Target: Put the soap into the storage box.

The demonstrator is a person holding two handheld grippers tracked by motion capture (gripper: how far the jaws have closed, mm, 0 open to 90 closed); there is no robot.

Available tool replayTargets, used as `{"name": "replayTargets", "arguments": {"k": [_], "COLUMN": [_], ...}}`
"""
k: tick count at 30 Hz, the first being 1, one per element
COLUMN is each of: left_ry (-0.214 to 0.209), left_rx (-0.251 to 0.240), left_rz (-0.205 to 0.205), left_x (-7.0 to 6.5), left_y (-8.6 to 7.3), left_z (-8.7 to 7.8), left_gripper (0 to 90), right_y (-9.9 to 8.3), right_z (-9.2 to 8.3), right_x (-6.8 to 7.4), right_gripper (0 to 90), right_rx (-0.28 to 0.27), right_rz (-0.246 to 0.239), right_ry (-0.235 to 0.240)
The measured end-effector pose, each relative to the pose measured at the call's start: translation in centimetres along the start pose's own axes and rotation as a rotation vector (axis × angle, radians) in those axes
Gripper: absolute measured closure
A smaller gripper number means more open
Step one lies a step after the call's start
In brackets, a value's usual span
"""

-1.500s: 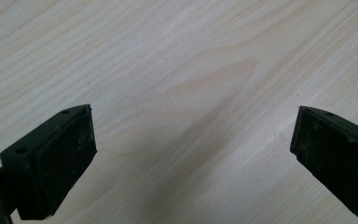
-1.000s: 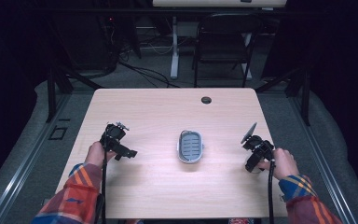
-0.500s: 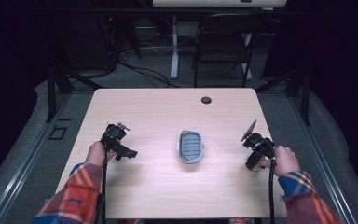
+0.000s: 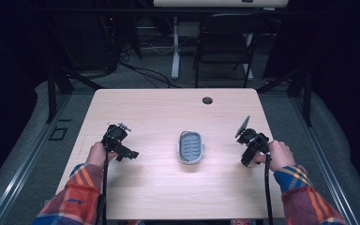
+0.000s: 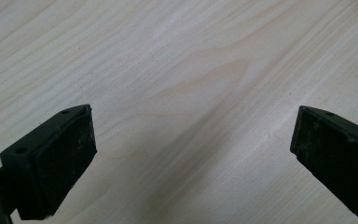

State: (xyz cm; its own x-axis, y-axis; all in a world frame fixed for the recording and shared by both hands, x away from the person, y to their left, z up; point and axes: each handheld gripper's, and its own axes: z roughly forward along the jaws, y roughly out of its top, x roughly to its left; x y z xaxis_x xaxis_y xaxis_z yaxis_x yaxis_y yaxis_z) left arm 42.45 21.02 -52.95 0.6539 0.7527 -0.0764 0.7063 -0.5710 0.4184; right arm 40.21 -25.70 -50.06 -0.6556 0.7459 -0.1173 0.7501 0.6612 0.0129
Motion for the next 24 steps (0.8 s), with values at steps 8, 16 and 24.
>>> {"name": "replayTargets", "arguments": {"k": [8, 16, 24], "left_ry": [-0.002, 0.0, -0.003], "left_rx": [0.002, 0.007, 0.007], "left_rz": [0.003, 0.007, 0.007], "left_x": [0.0, -0.1, 0.0], "left_y": [0.0, 0.0, 0.0], "left_z": [0.0, 0.1, 0.1], "left_gripper": [0.0, 0.0, 0.0], "right_y": [1.3, 2.6, 3.8], "right_z": [-0.7, -0.9, -1.1], "right_x": [0.5, 1.0, 1.6], "right_gripper": [24.2, 24.2, 24.2], "right_rx": [-0.022, -0.004, -0.032], "right_rz": [-0.018, -0.051, -0.055], "right_ry": [0.003, 0.004, 0.008]}}
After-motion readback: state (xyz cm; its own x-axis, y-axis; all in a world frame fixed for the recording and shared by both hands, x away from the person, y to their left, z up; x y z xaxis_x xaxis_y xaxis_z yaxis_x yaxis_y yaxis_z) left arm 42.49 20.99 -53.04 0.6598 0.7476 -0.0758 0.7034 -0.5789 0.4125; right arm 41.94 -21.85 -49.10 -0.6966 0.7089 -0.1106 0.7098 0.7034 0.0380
